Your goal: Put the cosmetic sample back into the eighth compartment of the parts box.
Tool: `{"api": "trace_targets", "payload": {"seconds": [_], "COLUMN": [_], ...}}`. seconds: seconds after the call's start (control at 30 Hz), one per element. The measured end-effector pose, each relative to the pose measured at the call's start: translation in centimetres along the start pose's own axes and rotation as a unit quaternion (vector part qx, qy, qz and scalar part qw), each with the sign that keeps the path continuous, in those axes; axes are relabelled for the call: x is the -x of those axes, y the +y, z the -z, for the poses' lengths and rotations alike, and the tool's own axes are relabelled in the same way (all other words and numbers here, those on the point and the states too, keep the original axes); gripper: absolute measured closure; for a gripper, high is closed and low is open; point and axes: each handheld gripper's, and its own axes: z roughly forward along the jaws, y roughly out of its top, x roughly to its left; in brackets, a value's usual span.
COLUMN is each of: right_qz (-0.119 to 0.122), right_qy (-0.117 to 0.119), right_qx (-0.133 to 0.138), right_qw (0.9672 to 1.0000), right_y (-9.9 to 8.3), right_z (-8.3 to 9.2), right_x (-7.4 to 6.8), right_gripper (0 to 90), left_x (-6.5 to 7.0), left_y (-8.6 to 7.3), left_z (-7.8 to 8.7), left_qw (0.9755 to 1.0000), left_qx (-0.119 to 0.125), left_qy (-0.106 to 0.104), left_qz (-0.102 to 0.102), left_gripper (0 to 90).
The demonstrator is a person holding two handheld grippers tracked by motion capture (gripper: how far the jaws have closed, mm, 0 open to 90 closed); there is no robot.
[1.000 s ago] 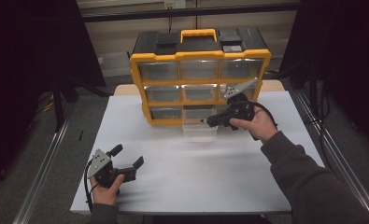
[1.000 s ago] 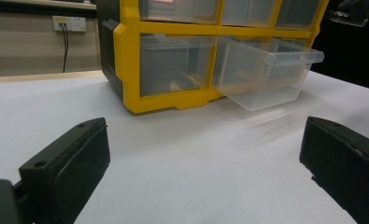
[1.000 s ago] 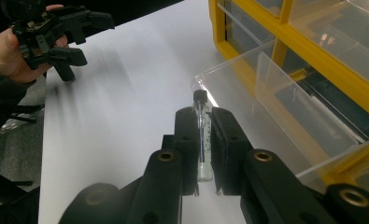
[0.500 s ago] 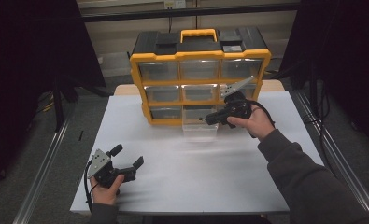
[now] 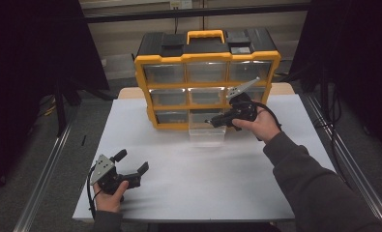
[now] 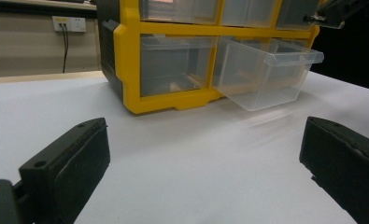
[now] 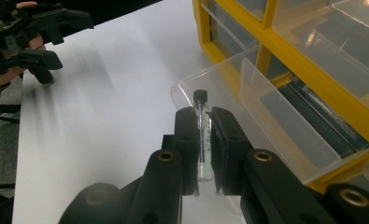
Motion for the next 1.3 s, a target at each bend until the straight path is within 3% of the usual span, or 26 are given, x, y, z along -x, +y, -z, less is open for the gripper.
{"api": "trace_targets", "payload": {"seconds": [0.63, 1.3], "right_qz": [-0.007, -0.008], "right_qy": [-0.017, -0.03], "right_qx": [0.009, -0.003], "right_qw": [0.9998, 0.9995], "right_y": [0.3, 0.3], "right_z": [-0.8, -1.9], "right_x": [0.8, 1.6], "right_gripper": [81.1, 81.1], "left_x": [0.1, 0.0], "left_y": [0.0, 0.0], "left_z": [0.0, 0.0], "left_qw": [1.0, 1.0], "left_qx": [0.0, -0.002], "left_qy": [0.0, -0.002], "left_qz": [0.005, -0.001], "left_gripper": [1.8, 1.8]}}
